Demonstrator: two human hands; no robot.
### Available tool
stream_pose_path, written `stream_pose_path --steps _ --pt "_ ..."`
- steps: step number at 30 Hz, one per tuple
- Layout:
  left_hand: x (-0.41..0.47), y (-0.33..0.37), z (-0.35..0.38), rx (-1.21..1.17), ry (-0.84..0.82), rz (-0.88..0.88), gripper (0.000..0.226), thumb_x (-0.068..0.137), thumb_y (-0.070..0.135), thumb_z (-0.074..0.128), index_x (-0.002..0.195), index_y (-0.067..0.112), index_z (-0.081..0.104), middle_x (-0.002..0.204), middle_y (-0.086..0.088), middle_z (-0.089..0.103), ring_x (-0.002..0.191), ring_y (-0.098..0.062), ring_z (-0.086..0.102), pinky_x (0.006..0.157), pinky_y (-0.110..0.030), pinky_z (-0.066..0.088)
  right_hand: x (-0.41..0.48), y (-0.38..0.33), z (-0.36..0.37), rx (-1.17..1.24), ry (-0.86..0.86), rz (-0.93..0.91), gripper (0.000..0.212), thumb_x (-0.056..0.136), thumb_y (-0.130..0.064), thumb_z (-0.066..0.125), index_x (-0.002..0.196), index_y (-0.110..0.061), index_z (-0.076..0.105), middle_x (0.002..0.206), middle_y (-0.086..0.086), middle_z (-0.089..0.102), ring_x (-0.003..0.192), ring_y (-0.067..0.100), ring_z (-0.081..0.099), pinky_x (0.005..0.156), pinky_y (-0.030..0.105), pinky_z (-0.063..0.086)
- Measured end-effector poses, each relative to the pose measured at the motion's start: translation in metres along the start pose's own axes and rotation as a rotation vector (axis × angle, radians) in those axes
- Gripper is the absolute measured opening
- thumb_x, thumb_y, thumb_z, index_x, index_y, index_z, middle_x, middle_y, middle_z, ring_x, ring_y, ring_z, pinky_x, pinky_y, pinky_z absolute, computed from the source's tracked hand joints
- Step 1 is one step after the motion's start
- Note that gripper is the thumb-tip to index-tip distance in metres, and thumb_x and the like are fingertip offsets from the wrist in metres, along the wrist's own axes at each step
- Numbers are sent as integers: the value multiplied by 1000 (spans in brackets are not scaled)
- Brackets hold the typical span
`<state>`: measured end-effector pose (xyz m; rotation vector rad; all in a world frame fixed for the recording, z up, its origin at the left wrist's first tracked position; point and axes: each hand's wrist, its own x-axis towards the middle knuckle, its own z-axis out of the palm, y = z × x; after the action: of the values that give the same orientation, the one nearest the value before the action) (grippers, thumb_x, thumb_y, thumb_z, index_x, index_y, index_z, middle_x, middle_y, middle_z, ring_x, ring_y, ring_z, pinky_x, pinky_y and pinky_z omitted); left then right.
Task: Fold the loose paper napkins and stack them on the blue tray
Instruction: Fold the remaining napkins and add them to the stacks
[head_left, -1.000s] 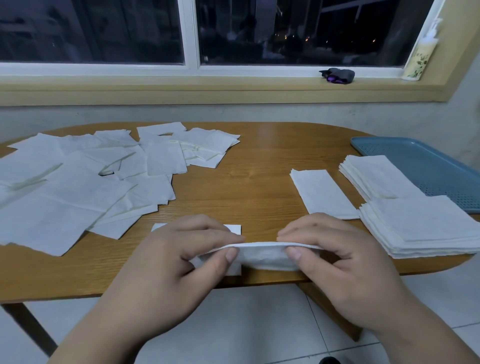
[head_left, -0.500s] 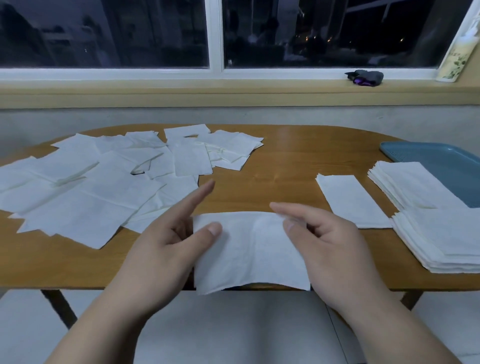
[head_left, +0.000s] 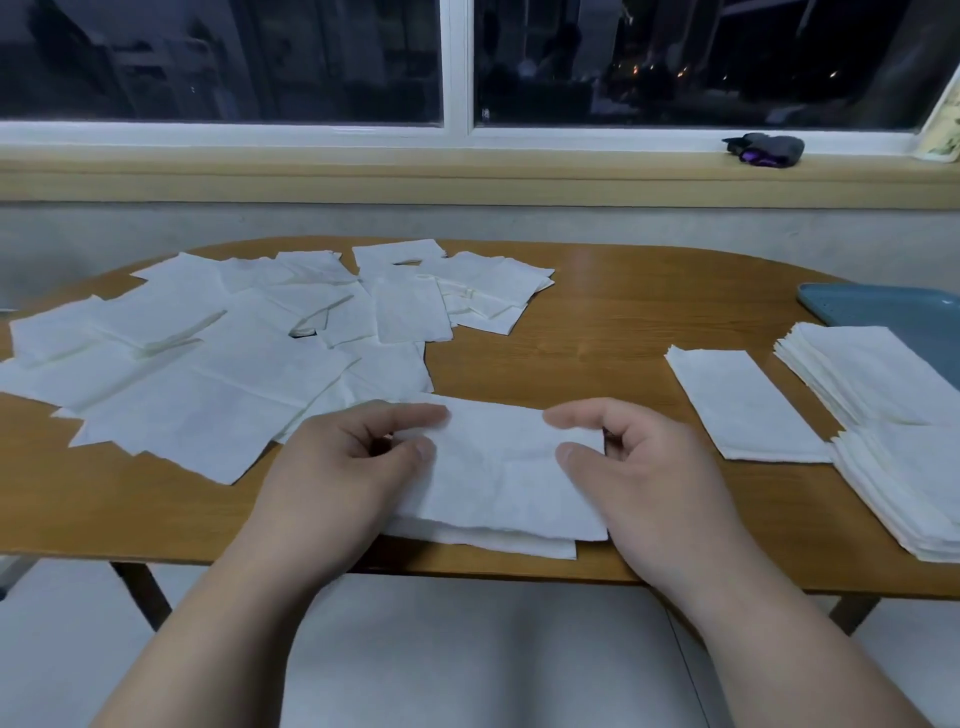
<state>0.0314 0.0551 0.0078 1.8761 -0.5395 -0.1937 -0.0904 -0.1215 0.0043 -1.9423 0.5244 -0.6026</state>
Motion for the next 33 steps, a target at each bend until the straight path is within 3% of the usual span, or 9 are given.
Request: stream_pose_path --steps 2,5,10,14,18,21,24,28,33 --pt "3 -3 -3 38 0 -9 26 88 22 67 91 46 76 87 21 73 82 4 64 70 -17 44 0 1 3 -19 -17 -4 24 91 -17 64 99 -38 73 60 4 46 53 16 44 49 18 35" --pt "6 -8 -8 112 -16 -2 26 89 20 64 93 44 76 89 26 71 87 11 60 67 -7 42 -1 2 8 -50 -11 -32 27 91 -13 63 97 -38 74 59 -14 48 54 5 46 50 12 36" --pt "8 -13 -10 242 -78 36 27 89 20 62 96 42 75 97 38 63 96 20 53 73 -3 36 -1 7 12 -177 -31 -21 29 93 -13 56 108 -32 73 76 -27 54 60 1 52 52 12 40" --pt "10 -15 -8 362 -114 99 31 91 16 58 100 42 73 95 36 60 95 22 49 70 3 33 -2 10 14 -382 -56 -71 36 95 -19 50 123 -32 68 84 -26 50 83 -1 52 70 10 38" --pt "11 -18 -4 484 -152 151 31 93 19 56 102 45 71 93 21 58 91 15 49 66 -2 35 -3 10 17 -670 -115 -136 37 97 -23 43 127 -32 65 104 -18 50 105 8 43 100 28 34" --pt "11 -24 -3 534 -117 205 26 93 26 58 106 46 69 95 22 48 97 9 46 71 -6 34 -4 11 17 -766 -87 -145 34 96 -26 43 120 -33 66 108 -16 45 106 9 38 98 28 29" --pt "9 -27 -6 589 -66 283 30 89 27 62 113 46 65 104 21 41 110 -4 41 86 -21 35 -7 11 15 -755 -26 -193 32 92 -27 47 118 -36 64 116 -16 37 111 7 32 100 30 29" --pt "6 -25 -11 573 -163 380 25 90 29 64 104 49 67 108 32 47 114 6 35 88 -7 29 -11 10 14 -734 -89 -206 41 85 -41 37 112 -36 67 108 -25 42 110 0 33 101 26 28" --pt "5 -25 -16 600 -234 399 17 90 37 63 99 49 71 109 34 53 113 5 40 86 -12 35 -8 13 12 -761 -131 -206 46 85 -41 28 114 -39 65 108 -29 47 112 -3 35 101 24 19"
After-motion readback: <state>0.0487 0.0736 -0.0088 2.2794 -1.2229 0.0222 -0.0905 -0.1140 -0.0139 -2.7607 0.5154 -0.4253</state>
